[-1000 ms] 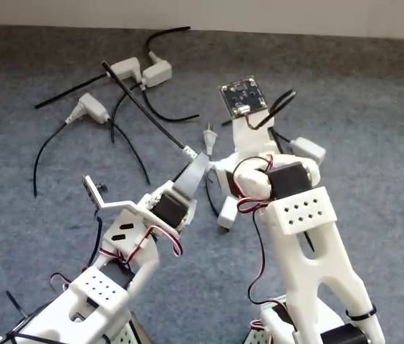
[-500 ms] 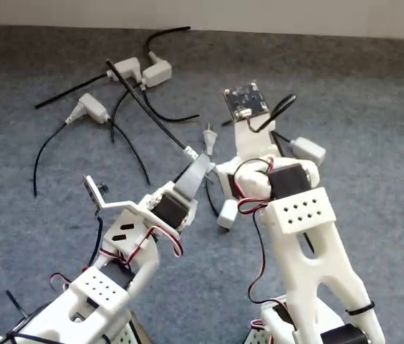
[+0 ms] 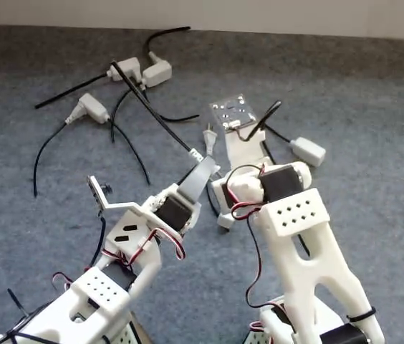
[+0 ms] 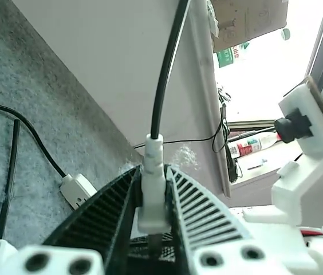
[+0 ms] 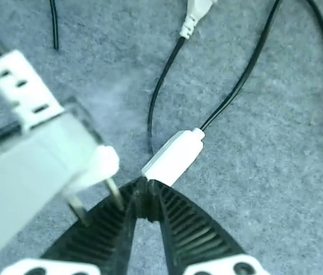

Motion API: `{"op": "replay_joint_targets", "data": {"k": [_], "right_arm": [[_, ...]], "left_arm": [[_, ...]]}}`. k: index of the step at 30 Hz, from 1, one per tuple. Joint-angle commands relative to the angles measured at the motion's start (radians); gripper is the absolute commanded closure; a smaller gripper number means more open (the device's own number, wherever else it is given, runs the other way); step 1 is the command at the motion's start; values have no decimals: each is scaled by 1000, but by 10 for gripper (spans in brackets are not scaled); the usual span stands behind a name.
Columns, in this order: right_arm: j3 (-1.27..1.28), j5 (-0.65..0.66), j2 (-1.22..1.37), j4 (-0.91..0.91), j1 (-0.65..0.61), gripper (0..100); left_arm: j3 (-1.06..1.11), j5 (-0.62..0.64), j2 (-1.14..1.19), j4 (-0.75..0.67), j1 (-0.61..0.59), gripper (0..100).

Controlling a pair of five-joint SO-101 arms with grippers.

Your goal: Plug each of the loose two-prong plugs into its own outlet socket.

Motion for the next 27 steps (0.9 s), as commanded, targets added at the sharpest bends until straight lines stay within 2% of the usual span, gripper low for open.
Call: {"op": "replay_joint_targets", "data": {"k": [1,7,15,27], "right_arm": [[-33,-2,-13,-85,-12,991],[-45,-2,85,-150,-8,991],[-179,-2,234,-166,101,991],[-209,-2,252,-166,99,991]], "left_arm": [[13,-2,-19,-26,22,992],[16,-2,-19,-25,44,992],[18,-2,-19,-21,71,992],[18,-2,-18,-20,71,992]]}}
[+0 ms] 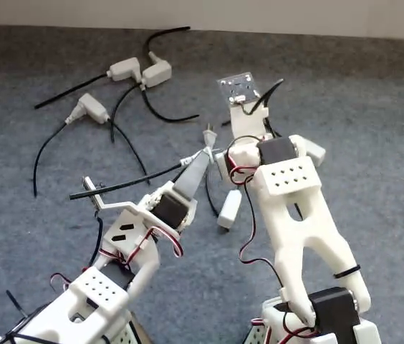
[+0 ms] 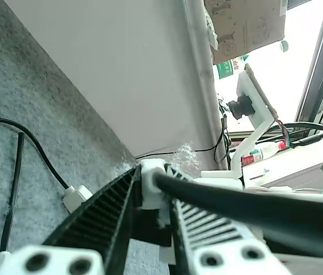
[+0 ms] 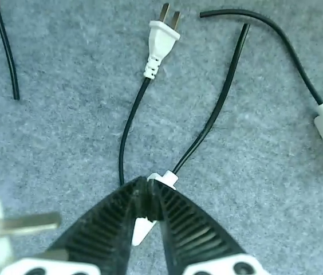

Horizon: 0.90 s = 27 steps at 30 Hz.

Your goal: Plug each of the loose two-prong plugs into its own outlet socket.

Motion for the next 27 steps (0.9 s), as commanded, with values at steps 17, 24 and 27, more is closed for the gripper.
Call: {"op": "replay_joint_targets", "data": {"k": [17,24,27], "right_arm": [[-131,-5,-10,25,16,991],[-131,-5,-2,-16,16,991],[-131,-5,-2,-25,16,991]], "left_arm": [[7,3,-18,46,91,992],[13,3,-18,46,117,992],[13,3,-18,48,124,992]]}}
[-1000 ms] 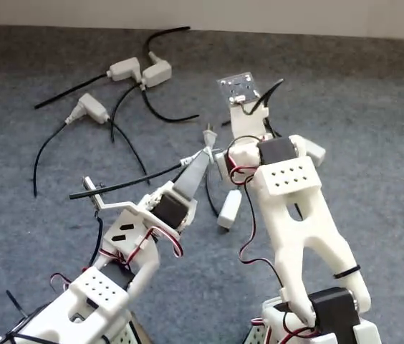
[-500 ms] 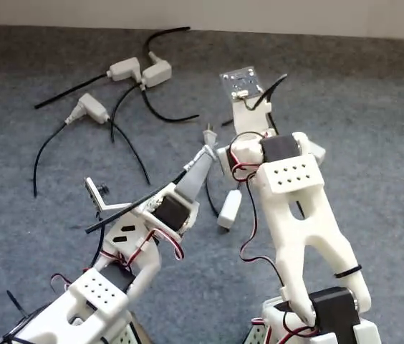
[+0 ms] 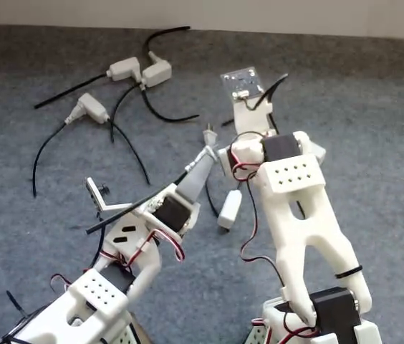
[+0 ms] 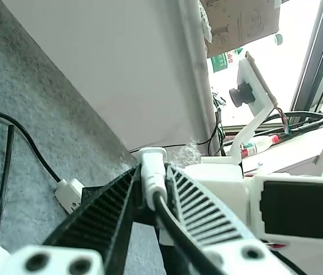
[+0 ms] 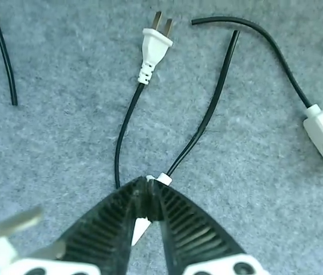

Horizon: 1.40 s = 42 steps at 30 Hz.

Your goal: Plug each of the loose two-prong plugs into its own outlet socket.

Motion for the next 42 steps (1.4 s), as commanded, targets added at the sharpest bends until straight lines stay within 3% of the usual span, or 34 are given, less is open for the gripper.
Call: {"op": "replay_joint_targets", "data": {"k": [1,26,33,37,42], "right_arm": [[-82,-5,-4,-48,8,991],[-87,-5,-12,-64,30,991],[-147,-40,-125,-35,119,991],[-107,-173,-189,-13,117,991],[1,-201,-191,-18,42,991]], "left_arm": [[12,3,2,12,77,992],[13,3,10,14,87,992],[-30,3,10,20,-114,992],[-81,3,10,152,-259,992],[-61,8,4,252,-507,992]]}}
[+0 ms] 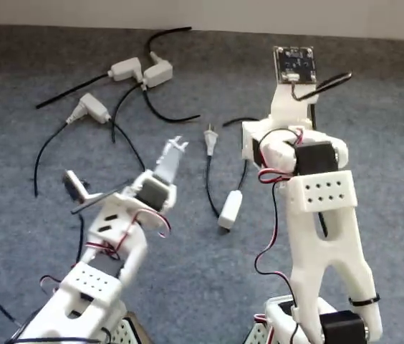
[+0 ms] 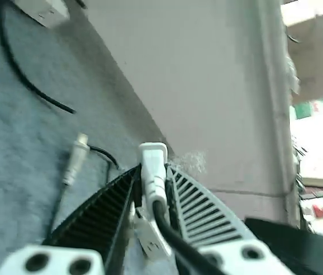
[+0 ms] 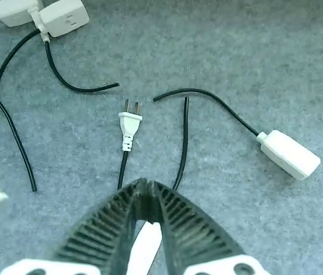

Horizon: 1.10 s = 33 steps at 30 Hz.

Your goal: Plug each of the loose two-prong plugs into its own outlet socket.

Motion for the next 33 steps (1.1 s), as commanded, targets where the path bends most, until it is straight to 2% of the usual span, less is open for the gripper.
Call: {"op": "replay_joint_targets", "data": {"k": [1,4,7,16,21,33], "right_arm": [[58,-20,-41,-16,-70,991],[133,-17,-39,-73,-137,991],[239,-14,-39,-168,-203,991],[542,-14,-39,-387,-286,991],[634,-14,-39,-458,-248,991],[684,-14,-51,-433,-68,991]], "left_arm": [[-2,3,-12,20,-194,992],[24,5,-12,20,-317,992],[35,5,-12,28,-372,992],[54,5,-12,21,-358,992],[54,5,-12,21,-358,992],[53,5,-12,21,-357,992]]}}
